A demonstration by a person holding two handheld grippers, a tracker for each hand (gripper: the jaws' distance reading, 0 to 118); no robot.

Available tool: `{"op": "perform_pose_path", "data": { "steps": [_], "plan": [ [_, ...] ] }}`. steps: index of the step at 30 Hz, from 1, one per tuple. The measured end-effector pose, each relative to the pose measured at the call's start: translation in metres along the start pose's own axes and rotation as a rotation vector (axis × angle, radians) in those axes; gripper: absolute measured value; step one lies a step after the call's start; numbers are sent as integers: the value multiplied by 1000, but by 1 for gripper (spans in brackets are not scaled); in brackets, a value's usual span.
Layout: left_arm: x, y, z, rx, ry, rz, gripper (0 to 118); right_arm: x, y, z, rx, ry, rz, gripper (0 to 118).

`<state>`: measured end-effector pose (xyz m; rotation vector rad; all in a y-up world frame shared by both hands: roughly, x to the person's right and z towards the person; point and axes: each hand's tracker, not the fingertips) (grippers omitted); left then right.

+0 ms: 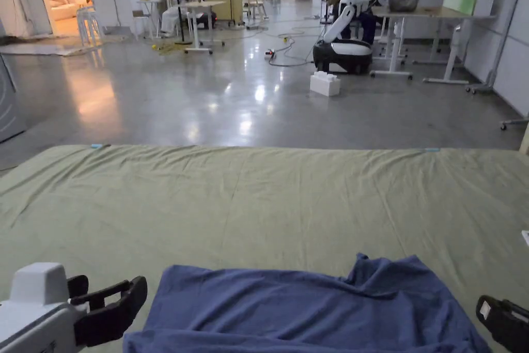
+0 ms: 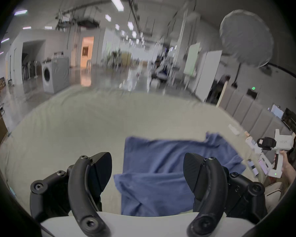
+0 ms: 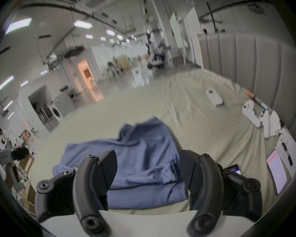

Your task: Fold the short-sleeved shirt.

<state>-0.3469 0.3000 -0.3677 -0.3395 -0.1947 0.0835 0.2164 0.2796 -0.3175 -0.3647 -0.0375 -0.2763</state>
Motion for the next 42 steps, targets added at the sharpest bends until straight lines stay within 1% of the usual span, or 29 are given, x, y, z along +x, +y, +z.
{"op": "perform_pose_path", "data": {
  "steps": [2,3,5,7,8,9,10,11,12,13,14,15,16,17,18,19,20,22,25,27,31,33,34,35,37,38,39,40,42],
  "plan": [
    [24,1,42,75,62,-78,87,-21,-1,41,70,19,66,78],
    [34,0,58,102,95,-119,86,-24,-6,49,111,20,102,78],
    [56,-6,89,178,160,-197,85,-44,-11,79,151,20,177,78],
    [68,-11,116,233,150,-223,72,-56,-20,95,161,38,223,77],
    [74,-13,125,241,142,-215,63,-64,-25,104,174,32,241,76],
    [79,-15,134,257,139,-206,49,-70,-29,112,189,15,256,71],
    [83,-17,143,269,137,-199,38,-77,-33,120,211,10,290,62],
    [88,-21,151,284,145,-202,24,-84,-35,127,231,7,319,48],
    [90,-24,157,336,170,-209,9,-88,-39,131,226,0,314,24],
    [93,-28,166,365,173,-217,9,-91,-43,137,231,-4,310,12],
    [96,-32,172,358,159,-224,7,-93,-44,142,254,7,325,6],
    [99,-30,175,338,160,-218,4,-94,-46,144,226,18,309,3],
    [99,-31,176,312,152,-205,4,-94,-49,146,221,13,295,0],
    [97,-33,178,310,132,-201,4,-95,-48,149,264,20,326,0],
    [96,-33,177,304,121,-192,4,-95,-48,149,259,18,333,0],
    [95,-32,174,290,123,-181,4,-96,-50,148,220,17,299,0],
    [92,-31,171,265,118,-164,4,-96,-48,148,234,13,313,0],
    [88,-31,169,256,103,-133,4,-94,-48,147,236,13,308,0],
    [83,-33,165,251,69,-117,4,-89,-48,145,224,22,268,0],
    [79,-35,158,249,74,-106,4,-86,-51,144,186,26,229,0],
    [62,-43,130,159,87,-48,4,-81,-59,141,158,35,200,0],
    [47,-49,105,61,81,15,4,-79,-64,139,138,44,175,0],
    [36,-53,90,19,53,67,6,-77,-67,136,127,48,161,0],
    [24,-57,75,-29,1,142,12,-72,-71,135,116,50,149,0],
    [7,-63,43,-155,-91,224,40,-67,-76,130,81,44,139,0],
    [1,-70,24,-209,-102,236,52,-65,-78,129,66,37,138,0],
    [-4,-77,7,-228,-62,225,65,-62,-80,129,56,32,136,0],
    [-8,-84,-11,-283,-24,211,71,-60,-82,127,41,23,131,0],
    [-20,-100,-47,-384,23,196,73,-55,-86,126,21,17,118,0]
  ]
}}
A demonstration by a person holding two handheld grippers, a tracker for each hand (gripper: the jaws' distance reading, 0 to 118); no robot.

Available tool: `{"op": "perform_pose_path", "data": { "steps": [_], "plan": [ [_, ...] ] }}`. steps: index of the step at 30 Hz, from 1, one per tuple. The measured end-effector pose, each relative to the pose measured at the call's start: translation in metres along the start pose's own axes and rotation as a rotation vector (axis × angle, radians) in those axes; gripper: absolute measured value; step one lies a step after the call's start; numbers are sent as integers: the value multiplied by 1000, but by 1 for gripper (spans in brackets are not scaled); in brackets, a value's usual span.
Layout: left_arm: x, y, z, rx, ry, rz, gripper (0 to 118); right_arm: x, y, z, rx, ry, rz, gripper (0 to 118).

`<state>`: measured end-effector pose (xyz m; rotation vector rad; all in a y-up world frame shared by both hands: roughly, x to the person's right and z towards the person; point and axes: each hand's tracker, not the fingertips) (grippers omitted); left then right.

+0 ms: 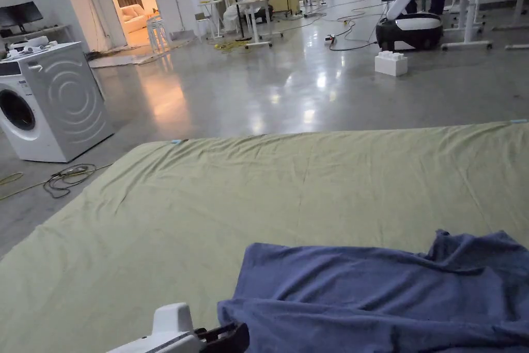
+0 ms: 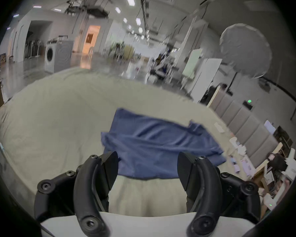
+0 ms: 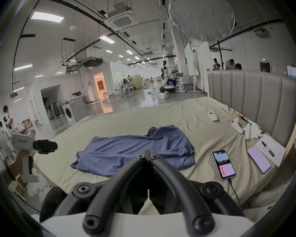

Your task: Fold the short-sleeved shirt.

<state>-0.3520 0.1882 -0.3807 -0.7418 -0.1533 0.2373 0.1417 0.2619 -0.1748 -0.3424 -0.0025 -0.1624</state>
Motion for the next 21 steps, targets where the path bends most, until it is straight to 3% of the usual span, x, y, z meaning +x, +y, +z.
{"op": "perform_pose_path", "data": {
  "steps": [5,8,9,11,12,16,21],
  "plan": [
    [-21,-7,-74,-193,155,-35,73,14,-11,3,-54,-47,-3,0],
    [-24,-8,-95,-224,129,-23,72,23,-17,1,-76,-71,-9,0],
    [-23,-9,-100,-244,136,-3,64,25,-18,0,-81,-77,-10,0],
    [-14,-13,-105,-261,141,-8,19,28,-20,-4,-103,-94,-16,0],
    [-8,-14,-105,-246,135,-23,16,28,-21,-7,-105,-96,-14,0],
    [-3,-16,-117,-281,173,-85,14,36,-24,-24,-140,-97,3,0],
    [-5,-13,-120,-311,170,-75,13,58,-23,-67,-160,-85,-61,0]
  ]
}}
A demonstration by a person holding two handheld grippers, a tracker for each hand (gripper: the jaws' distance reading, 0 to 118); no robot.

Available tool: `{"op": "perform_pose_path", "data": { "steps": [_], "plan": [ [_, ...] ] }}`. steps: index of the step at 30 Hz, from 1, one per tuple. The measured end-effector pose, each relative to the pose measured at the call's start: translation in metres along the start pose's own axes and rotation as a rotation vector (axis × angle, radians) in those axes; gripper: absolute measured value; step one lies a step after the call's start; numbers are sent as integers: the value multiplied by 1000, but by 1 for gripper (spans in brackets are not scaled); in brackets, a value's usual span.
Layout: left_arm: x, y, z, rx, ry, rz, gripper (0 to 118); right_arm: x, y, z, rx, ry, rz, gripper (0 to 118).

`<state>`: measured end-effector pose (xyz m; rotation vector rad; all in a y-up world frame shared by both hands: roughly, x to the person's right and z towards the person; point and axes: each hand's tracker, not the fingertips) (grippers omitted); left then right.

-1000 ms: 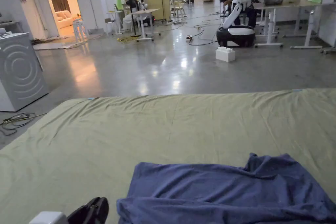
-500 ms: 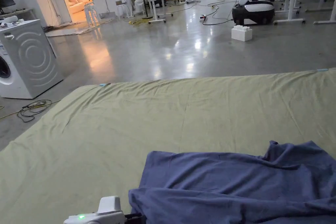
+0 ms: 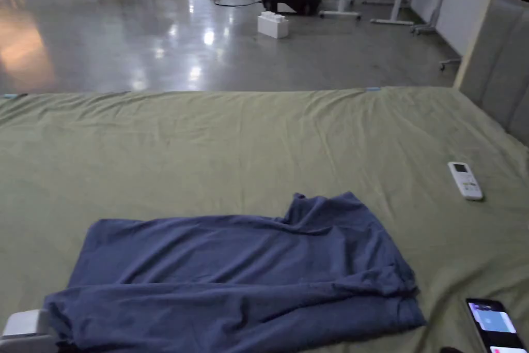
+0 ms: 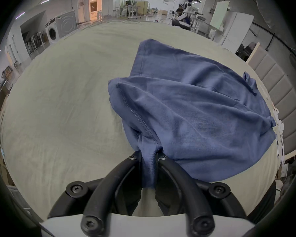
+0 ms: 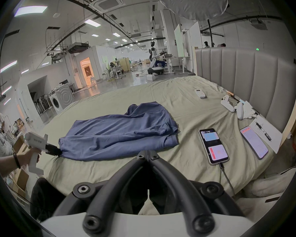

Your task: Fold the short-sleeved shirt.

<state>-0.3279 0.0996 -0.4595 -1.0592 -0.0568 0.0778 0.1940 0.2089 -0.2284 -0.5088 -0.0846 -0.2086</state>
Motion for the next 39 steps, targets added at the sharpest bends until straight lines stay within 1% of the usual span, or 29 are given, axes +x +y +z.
{"op": "perform_pose_path", "data": {
  "steps": [1,2,4,5,6,7,8,9,10,11,12,13,14,16,17,18,19,21,22,23,24,26,28,29,30,31,33,37,39],
  "plan": [
    [0,1,0,-2,9,-10,13,7,2,-16,-9,-3,-19,1],
    [2,2,-1,-6,17,-24,13,14,4,-36,-51,-25,-41,6],
    [5,2,-1,-15,29,-63,13,30,7,-80,-151,-61,-80,61],
    [6,3,-1,-17,31,-70,13,38,7,-101,-171,-75,-98,81],
    [6,3,-1,-19,31,-74,13,43,7,-118,-184,-97,-119,81],
    [6,3,-1,-20,29,-74,13,49,5,-139,-208,-118,-131,75],
    [6,3,1,-22,24,-69,13,57,1,-160,-205,-124,-145,73],
    [8,2,4,-21,19,-62,13,61,-3,-175,-202,-167,-141,74],
    [7,1,4,-20,12,-54,13,63,-8,-192,-241,-225,-101,74],
    [6,0,6,-16,8,-49,13,63,-12,-204,-298,-268,-78,74],
    [6,-2,6,-10,5,-46,13,61,-17,-209,-313,-259,-53,67],
    [8,-3,9,-4,4,-49,13,52,-19,-201,-235,-252,11,59],
    [9,-4,10,0,2,-50,13,44,-19,-196,-203,-245,72,57],
    [11,-6,11,9,4,-53,13,34,-20,-194,-238,-197,119,27],
    [12,-5,12,10,5,-53,13,31,-18,-196,-268,-210,149,16],
    [13,-3,15,5,4,-54,13,28,-15,-197,-274,-210,168,9],
    [13,4,20,-18,-1,-62,13,27,-12,-198,-283,-210,193,6],
    [5,11,21,-23,-25,-88,14,27,0,-193,-279,-203,175,4],
    [3,13,30,29,-41,-95,13,26,5,-186,-224,-218,155,4],
    [1,16,40,61,-39,-82,13,24,11,-178,-187,-258,163,3],
    [-3,20,50,78,-43,-60,13,24,16,-172,-186,-257,165,3],
    [-12,26,73,133,-92,34,13,23,24,-155,-162,-244,166,3],
    [-17,26,97,179,-135,66,13,23,29,-135,-131,-259,187,3],
    [-20,21,106,206,-134,71,13,24,30,-123,-118,-248,171,3],
    [-21,16,115,191,-122,59,13,24,31,-114,-117,-236,155,3],
    [-24,8,126,215,-101,38,13,25,29,-101,-108,-239,144,3],
    [-25,-14,145,214,-114,33,12,28,23,-76,-96,-233,114,3],
    [-34,-64,160,201,-90,35,12,31,0,-31,-114,-242,100,3],
    [-40,-83,157,195,-145,38,12,37,-13,-23,-142,-204,79,3]
  ]
}}
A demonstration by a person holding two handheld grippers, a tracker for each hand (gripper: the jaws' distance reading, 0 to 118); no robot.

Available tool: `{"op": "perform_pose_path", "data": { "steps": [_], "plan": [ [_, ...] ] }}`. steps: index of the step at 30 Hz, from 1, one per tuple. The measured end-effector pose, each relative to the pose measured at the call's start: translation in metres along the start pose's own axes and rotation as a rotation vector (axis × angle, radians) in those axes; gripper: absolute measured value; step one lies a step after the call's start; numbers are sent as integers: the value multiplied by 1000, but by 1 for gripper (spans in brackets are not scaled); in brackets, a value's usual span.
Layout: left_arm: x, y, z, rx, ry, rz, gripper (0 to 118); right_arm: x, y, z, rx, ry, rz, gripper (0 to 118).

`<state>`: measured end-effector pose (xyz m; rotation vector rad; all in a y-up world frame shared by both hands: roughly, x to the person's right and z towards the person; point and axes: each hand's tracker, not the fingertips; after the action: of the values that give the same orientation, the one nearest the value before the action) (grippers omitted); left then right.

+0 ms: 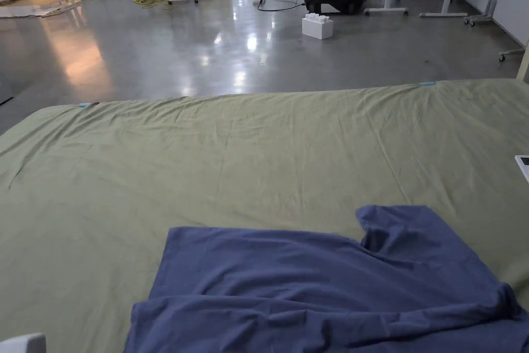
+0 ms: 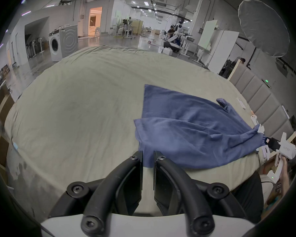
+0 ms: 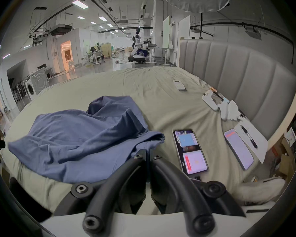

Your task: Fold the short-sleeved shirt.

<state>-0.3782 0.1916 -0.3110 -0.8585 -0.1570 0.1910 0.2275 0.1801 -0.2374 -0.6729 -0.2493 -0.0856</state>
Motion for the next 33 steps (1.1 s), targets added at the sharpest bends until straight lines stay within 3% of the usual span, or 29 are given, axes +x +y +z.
{"op": "perform_pose_path", "data": {
  "steps": [2,6,7,8,9,10,11,12,13,16,19,24,26,29,31,32,33],
  "plan": [
    [-15,-14,-17,4,-24,21,12,0,-11,-7,-36,-11,24,3],
    [-15,-17,-36,31,-35,30,16,-1,-20,-16,-42,17,-15,3],
    [-14,-14,-42,37,-24,25,27,-1,-15,-17,-55,8,-6,3],
    [-13,-10,-48,34,-5,16,47,-2,-13,-17,-54,16,-2,3],
    [-11,-7,-51,29,15,-2,75,-3,-15,-19,-50,25,6,4],
    [-6,-2,-49,35,27,-21,83,-4,-11,-17,-48,27,23,9],
    [-2,2,-42,61,28,-37,82,-4,-8,-14,-38,28,37,25],
    [1,5,-33,100,12,-49,82,-5,-5,-9,-30,25,46,59],
    [9,8,-17,153,6,-72,82,-8,-2,0,-2,28,60,73],
    [37,8,41,359,31,-225,82,-15,8,44,171,59,79,72],
    [69,-5,97,540,96,-331,82,-29,6,92,320,120,46,75],
    [101,-33,140,642,89,-296,82,-58,-8,138,418,156,55,80],
    [107,-40,144,657,65,-271,80,-69,-11,146,432,173,99,80],
    [113,-50,144,648,47,-334,57,-77,-15,151,384,205,115,77],
    [117,-54,143,631,77,-360,38,-80,-18,155,402,223,99,59],
    [119,-56,144,623,76,-354,24,-81,-19,156,394,252,84,43],
    [118,-59,146,624,68,-352,7,-80,-21,155,396,246,80,20]
  ]
}}
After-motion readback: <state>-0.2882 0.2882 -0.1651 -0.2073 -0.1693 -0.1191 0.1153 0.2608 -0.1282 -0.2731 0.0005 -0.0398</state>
